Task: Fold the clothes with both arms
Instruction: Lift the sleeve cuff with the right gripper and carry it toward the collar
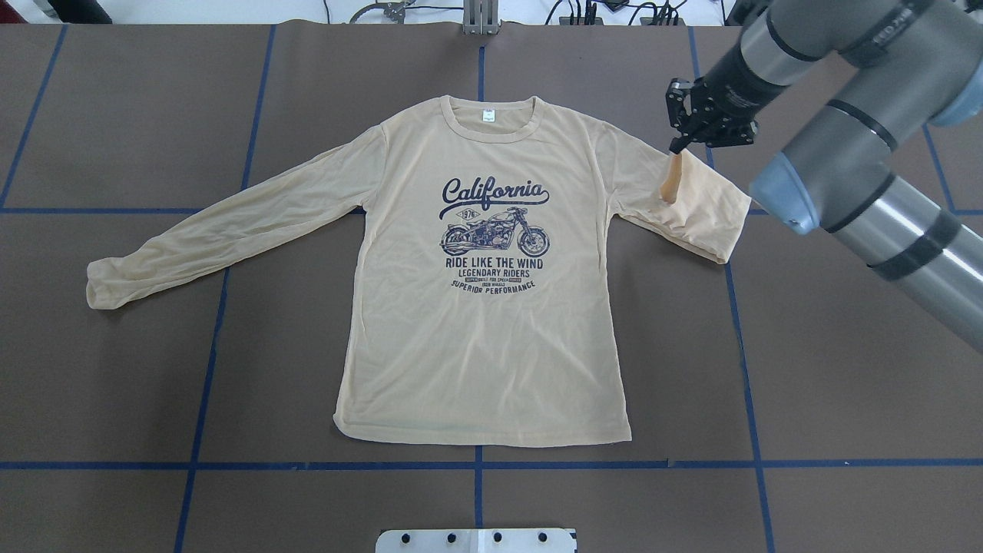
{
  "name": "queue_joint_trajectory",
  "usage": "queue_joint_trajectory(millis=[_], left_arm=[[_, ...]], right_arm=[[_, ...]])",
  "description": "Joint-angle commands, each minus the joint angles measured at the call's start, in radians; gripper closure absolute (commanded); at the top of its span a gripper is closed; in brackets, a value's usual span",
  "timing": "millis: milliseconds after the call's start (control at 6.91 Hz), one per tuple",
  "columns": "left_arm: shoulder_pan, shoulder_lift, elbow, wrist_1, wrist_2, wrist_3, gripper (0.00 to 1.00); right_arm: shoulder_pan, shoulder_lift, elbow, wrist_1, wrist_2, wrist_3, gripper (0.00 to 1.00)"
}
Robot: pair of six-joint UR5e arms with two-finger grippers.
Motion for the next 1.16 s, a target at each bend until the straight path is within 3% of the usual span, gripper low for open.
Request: queue_joint_trajectory(millis=[0, 289, 434, 723, 1012], left_arm=[[0.000, 0.001, 0.002, 0.000, 0.000, 0.000, 0.00], [0.000, 0.003, 0.003, -0.001, 0.000, 0.000, 0.00], [0.000, 0.006, 0.004, -0.001, 0.000, 0.002, 0.00], [0.000, 0.011, 0.006, -0.001, -0.014, 0.002, 0.00], [0.000, 0.014, 0.004, -0.001, -0.014, 0.002, 0.00]], right_arm=[[-0.020, 0.166, -0.104, -0.002, -0.039, 0.028, 1.00], [-0.096, 0.291, -0.152, 0.004, -0.124, 0.024, 1.00], [-0.134, 0.374, -0.231, 0.068, -0.151, 0.019, 1.00], [-0.208, 0.435, -0.316, 0.201, -0.245, 0.013, 1.00], [-0.254, 0.501, -0.385, 0.200, -0.269, -0.053, 1.00]])
